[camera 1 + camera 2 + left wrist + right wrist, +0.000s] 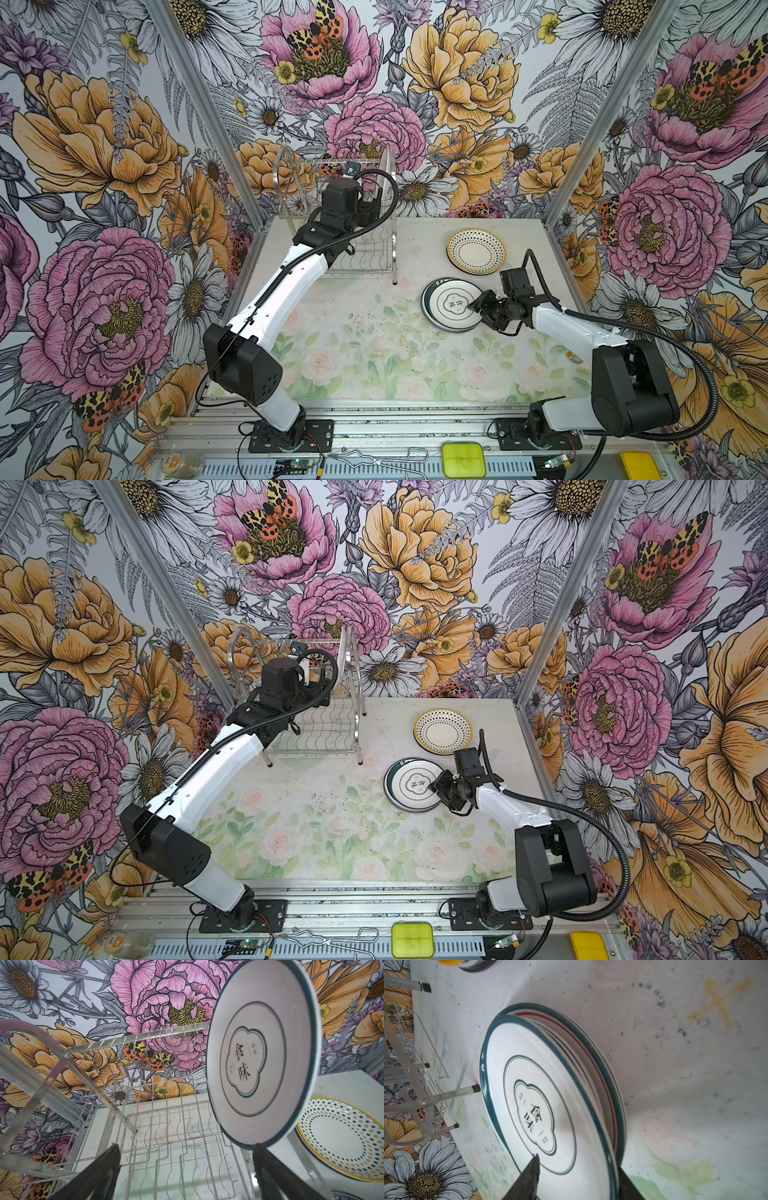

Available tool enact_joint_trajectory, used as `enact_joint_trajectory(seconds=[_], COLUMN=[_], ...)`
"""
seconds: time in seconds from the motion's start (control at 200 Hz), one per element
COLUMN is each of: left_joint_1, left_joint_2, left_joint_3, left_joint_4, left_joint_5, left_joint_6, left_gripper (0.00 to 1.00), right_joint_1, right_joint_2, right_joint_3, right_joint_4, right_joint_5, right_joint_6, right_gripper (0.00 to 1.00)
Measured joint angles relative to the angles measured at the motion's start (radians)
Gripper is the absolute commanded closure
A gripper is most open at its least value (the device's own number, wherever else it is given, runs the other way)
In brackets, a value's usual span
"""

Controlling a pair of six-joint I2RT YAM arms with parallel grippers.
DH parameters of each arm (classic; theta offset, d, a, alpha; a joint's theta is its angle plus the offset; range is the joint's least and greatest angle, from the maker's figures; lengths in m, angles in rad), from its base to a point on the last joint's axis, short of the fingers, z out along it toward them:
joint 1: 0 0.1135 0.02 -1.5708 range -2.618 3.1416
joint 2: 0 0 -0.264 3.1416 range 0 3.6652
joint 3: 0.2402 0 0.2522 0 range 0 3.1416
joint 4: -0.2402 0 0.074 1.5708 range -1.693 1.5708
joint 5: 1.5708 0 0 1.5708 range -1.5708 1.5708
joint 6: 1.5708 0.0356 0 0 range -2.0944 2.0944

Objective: Unload the plates from the dish rack

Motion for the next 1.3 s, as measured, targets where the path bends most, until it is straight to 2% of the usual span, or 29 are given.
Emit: enact_joint_trajectory(seconds=[0.32,0.48,0.701,0.816,1.096,1.301], left_joint_1=[0.012,0.024,0.071,0.082,0.081,0.081], left_joint_2=[0.011,-0.005,-0.047,-0.046,0.004,0.044], left_joint_3=[0.023,0.014,0.008,0.008,0.024,0.035], left_joint_4=[-0.003,-0.007,0.0,0.005,0.036,0.038], left_joint_5=[0.158,0.251,0.317,0.346,0.416,0.43], left_joint_6=[0.043,0.061,0.06,0.059,0.051,0.052], left_gripper=[0.01,0.01,0.01,0.03,0.1,0.22], right_joint_1=[0.058,0.065,0.068,0.071,0.074,0.076], right_joint_2=[-0.005,-0.014,-0.013,-0.013,0.008,0.027], right_joint_3=[0.061,0.073,0.083,0.102,0.122,0.123], right_joint_4=[-0.122,-0.137,-0.154,-0.156,-0.156,-0.159], right_joint_5=[0.12,0.147,0.172,0.18,0.182,0.189], right_joint_6=[-0.022,-0.029,-0.039,-0.045,-0.057,-0.064], right_gripper=[0.36,0.32,0.3,0.26,0.22,0.21])
